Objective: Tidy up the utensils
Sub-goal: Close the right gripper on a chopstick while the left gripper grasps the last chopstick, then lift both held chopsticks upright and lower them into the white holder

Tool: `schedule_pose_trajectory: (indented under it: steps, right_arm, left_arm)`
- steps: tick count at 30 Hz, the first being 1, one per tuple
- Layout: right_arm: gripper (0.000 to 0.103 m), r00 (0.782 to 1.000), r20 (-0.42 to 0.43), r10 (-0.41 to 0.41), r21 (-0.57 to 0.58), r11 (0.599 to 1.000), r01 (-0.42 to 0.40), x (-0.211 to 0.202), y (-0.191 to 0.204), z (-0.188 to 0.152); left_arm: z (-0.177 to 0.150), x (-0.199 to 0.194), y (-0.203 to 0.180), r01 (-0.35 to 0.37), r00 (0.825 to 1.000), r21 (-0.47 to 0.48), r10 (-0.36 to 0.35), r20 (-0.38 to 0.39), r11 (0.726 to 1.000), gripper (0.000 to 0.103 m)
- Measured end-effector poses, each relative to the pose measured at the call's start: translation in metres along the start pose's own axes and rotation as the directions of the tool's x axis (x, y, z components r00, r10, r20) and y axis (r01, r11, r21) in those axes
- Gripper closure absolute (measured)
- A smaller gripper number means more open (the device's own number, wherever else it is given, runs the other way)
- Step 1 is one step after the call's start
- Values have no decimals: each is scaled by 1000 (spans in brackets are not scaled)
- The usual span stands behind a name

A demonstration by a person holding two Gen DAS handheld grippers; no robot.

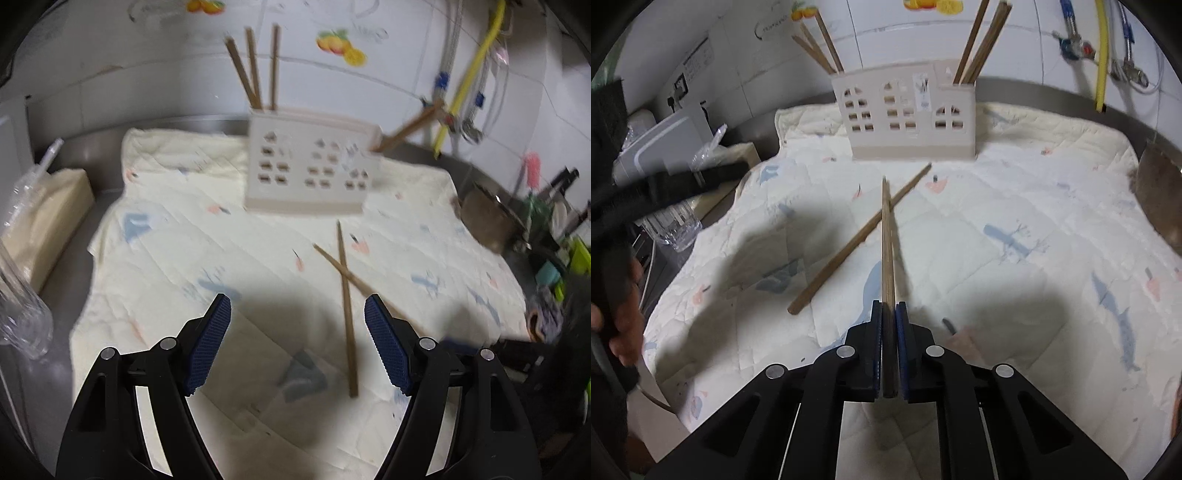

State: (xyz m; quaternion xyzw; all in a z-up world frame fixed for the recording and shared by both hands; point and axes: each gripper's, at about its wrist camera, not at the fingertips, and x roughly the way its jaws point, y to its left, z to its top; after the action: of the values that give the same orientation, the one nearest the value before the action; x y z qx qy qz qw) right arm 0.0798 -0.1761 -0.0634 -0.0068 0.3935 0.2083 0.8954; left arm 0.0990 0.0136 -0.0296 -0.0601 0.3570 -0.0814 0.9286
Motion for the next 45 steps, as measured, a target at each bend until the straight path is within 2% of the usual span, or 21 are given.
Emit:
schedule_pose_trajectory:
  steps: [5, 8, 10, 11, 16, 24, 26, 28, 30, 38, 45]
  right_arm:
    - [96, 997, 79, -3, -32, 999, 6, -28, -4, 15]
    - [96, 992, 130, -2, -40, 999, 7, -45, -7, 26]
    - [96, 986, 166, -2, -42, 999, 9, -58, -11, 35]
    - [96, 984, 176, 0, -41, 999, 7, -61, -12, 38]
    - [96, 974, 226, 6, -47, 999, 5, -80, -20, 55]
    - [96, 961, 276, 17, -72, 997, 3, -95, -22, 74]
    - [96, 959, 282, 18, -79, 997, 5, -97, -22, 76]
    - [96, 959, 284, 18, -88, 996, 7, -97, -20, 79]
    - [96, 959, 283, 22, -92, 996, 4, -97, -20, 82]
    - [96, 957, 290, 31, -119, 993, 4, -100, -23, 105]
    - [96, 955, 292, 46, -138, 990, -5, -105, -33, 140]
  left_arm:
    - [-18, 21, -19, 68, 996, 25, -66, -68, 997, 31]
    - [-24, 33, -28, 103, 990, 32, -99, -99, 994, 40]
    - [-27, 42, -33, 121, 985, 40, -115, -125, 992, 52]
    - [-29, 48, -36, 125, 983, 42, -118, -138, 991, 54]
    - [-32, 67, -37, 135, 975, 15, -130, -183, 991, 75]
    - [-28, 76, -37, 119, 976, 6, -116, -186, 993, 79]
    - [-28, 76, -38, 108, 977, 20, -103, -185, 994, 83]
    - [-28, 77, -37, 97, 978, 26, -91, -186, 995, 93]
    - [-26, 75, -33, 98, 977, 8, -95, -191, 995, 97]
    - [-4, 46, -31, 82, 989, 47, -75, -128, 996, 97]
    - [47, 11, -39, 72, 997, 136, -71, -15, 988, 97]
